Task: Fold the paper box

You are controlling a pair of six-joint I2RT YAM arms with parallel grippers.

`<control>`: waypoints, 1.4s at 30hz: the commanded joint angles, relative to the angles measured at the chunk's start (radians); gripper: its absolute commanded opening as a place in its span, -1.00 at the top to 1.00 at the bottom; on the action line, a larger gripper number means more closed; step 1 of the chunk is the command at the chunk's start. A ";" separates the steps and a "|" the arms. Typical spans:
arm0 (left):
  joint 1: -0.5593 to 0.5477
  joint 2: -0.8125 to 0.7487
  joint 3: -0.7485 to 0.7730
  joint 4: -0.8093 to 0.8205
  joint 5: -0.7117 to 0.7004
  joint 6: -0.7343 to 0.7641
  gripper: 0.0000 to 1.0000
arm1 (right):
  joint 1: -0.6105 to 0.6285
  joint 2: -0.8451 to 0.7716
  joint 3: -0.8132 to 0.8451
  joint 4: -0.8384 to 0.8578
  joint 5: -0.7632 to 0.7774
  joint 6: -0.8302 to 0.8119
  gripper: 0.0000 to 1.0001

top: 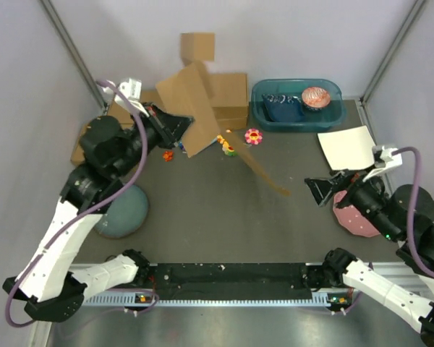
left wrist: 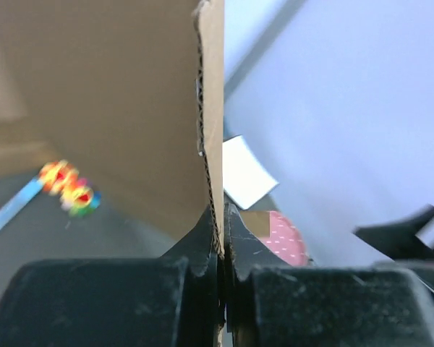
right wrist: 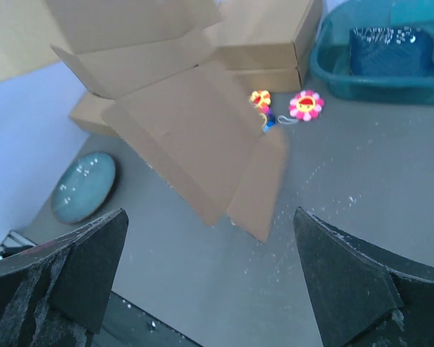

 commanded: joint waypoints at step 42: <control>0.386 0.564 -0.158 0.044 0.963 0.087 0.84 | 0.011 -0.112 -0.001 -0.086 0.072 -0.044 -0.98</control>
